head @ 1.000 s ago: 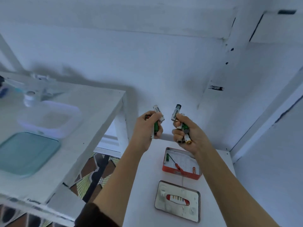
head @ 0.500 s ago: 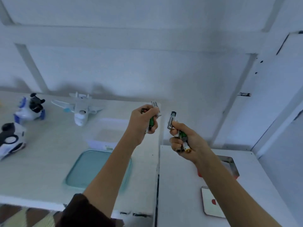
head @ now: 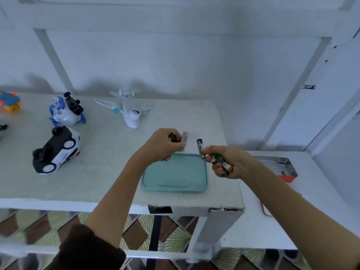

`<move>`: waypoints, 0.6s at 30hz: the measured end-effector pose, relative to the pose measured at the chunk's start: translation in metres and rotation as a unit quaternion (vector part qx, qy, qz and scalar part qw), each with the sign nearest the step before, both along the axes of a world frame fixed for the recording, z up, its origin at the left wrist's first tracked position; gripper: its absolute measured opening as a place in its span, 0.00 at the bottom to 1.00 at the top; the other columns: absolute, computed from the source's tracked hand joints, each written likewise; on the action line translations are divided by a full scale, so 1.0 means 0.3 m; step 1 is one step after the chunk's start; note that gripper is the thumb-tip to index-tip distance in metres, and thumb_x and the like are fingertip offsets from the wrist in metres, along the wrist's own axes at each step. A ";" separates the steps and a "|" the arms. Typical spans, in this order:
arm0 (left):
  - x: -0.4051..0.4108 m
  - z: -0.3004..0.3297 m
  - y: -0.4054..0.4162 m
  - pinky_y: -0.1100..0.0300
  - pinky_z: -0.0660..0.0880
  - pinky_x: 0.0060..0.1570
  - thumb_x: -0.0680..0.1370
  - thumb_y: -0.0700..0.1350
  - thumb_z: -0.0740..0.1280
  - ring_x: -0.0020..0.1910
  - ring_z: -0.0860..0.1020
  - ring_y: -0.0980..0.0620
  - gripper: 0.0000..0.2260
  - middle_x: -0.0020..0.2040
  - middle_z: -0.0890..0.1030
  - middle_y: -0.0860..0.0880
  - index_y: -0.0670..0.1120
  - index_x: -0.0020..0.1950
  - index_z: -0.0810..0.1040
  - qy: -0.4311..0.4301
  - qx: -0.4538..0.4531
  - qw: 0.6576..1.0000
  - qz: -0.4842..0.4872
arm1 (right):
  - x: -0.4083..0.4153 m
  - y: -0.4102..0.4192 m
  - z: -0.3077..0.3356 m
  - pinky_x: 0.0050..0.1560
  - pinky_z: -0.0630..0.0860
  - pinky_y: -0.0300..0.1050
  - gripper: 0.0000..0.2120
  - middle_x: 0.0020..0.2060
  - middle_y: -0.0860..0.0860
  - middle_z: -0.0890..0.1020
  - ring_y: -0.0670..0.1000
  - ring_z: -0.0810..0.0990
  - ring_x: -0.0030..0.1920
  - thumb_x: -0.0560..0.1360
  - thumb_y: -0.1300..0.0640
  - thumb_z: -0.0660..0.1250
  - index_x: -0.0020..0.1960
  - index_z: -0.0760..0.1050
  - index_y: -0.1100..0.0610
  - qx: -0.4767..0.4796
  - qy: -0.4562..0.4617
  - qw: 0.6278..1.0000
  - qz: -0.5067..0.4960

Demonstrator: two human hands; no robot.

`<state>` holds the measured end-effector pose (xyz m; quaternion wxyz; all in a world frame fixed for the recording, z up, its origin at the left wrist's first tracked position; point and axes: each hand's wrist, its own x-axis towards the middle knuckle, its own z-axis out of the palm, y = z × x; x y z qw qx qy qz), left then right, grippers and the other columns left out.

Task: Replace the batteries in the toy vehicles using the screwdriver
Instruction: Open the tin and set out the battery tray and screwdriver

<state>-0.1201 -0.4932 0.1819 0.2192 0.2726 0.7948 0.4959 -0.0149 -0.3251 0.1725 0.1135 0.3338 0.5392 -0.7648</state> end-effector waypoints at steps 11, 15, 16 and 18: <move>-0.085 -0.127 -0.112 0.63 0.72 0.25 0.74 0.41 0.72 0.27 0.72 0.52 0.06 0.37 0.76 0.45 0.41 0.44 0.76 0.040 -0.202 0.972 -0.116 | -0.080 -0.141 -0.071 0.19 0.62 0.32 0.11 0.26 0.53 0.74 0.45 0.64 0.16 0.69 0.60 0.72 0.32 0.74 0.61 0.248 -0.100 0.958 0.105; -0.106 -0.136 -0.126 0.63 0.72 0.23 0.73 0.44 0.74 0.25 0.72 0.51 0.11 0.32 0.78 0.44 0.39 0.44 0.75 0.071 -0.174 0.979 -0.074 | -0.092 -0.123 -0.059 0.19 0.62 0.33 0.09 0.28 0.56 0.77 0.46 0.65 0.15 0.69 0.61 0.73 0.39 0.75 0.66 0.298 -0.056 0.949 0.085; -0.108 -0.143 -0.125 0.64 0.72 0.22 0.72 0.45 0.74 0.24 0.72 0.52 0.11 0.31 0.78 0.45 0.39 0.43 0.75 0.090 -0.161 0.981 -0.058 | -0.095 -0.123 -0.057 0.19 0.62 0.33 0.09 0.29 0.57 0.77 0.45 0.66 0.15 0.69 0.62 0.73 0.40 0.74 0.66 0.312 -0.042 0.946 0.077; -0.109 -0.163 -0.119 0.66 0.71 0.20 0.72 0.47 0.74 0.21 0.71 0.57 0.13 0.31 0.77 0.46 0.40 0.43 0.74 0.124 -0.137 0.982 -0.025 | -0.103 -0.131 -0.069 0.17 0.61 0.31 0.09 0.30 0.59 0.77 0.43 0.67 0.14 0.69 0.64 0.73 0.38 0.72 0.66 0.335 -0.018 0.940 0.064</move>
